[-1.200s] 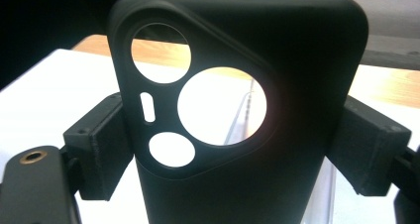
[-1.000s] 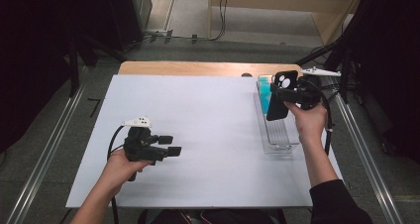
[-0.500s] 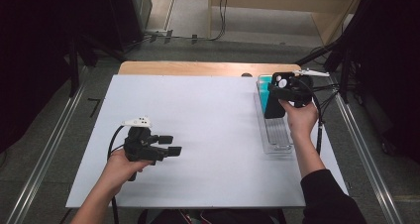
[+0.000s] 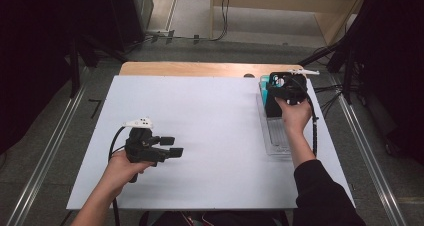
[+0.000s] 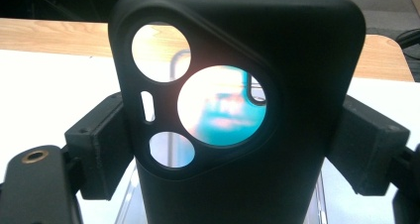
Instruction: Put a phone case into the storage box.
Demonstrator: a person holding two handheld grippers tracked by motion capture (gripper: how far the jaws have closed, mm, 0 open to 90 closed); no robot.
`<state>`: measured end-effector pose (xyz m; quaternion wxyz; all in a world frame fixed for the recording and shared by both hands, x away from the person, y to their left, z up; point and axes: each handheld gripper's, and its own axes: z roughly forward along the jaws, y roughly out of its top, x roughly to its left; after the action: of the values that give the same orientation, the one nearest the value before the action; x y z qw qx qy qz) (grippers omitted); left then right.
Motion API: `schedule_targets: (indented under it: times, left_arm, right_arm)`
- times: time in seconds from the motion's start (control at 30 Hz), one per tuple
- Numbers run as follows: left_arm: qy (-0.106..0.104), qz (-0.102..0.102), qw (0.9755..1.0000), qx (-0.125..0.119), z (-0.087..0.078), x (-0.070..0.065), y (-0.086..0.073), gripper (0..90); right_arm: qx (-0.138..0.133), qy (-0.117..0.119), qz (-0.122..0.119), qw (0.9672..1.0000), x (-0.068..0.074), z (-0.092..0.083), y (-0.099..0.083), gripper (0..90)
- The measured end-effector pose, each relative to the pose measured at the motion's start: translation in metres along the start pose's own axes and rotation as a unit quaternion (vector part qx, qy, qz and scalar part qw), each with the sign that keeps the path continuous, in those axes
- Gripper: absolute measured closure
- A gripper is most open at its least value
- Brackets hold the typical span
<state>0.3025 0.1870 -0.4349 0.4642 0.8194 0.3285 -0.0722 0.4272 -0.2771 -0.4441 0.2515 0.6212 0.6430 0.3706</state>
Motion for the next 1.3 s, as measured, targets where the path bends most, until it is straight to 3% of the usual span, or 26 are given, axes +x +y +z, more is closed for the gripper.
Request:
schedule_targets:
  times: [0.53,1.3]
  left_arm:
    - [0.0,-0.002,1.0,0.001,0.002,0.002,0.0,33.0]
    - [0.0,-0.004,1.0,0.006,0.005,0.004,0.002,33.0]
  right_arm:
    - [-0.005,-0.013,0.001,0.9999,0.005,0.029,0.01,12.8]
    - [-0.04,-0.015,0.003,0.9991,0.005,0.044,0.016,12.6]
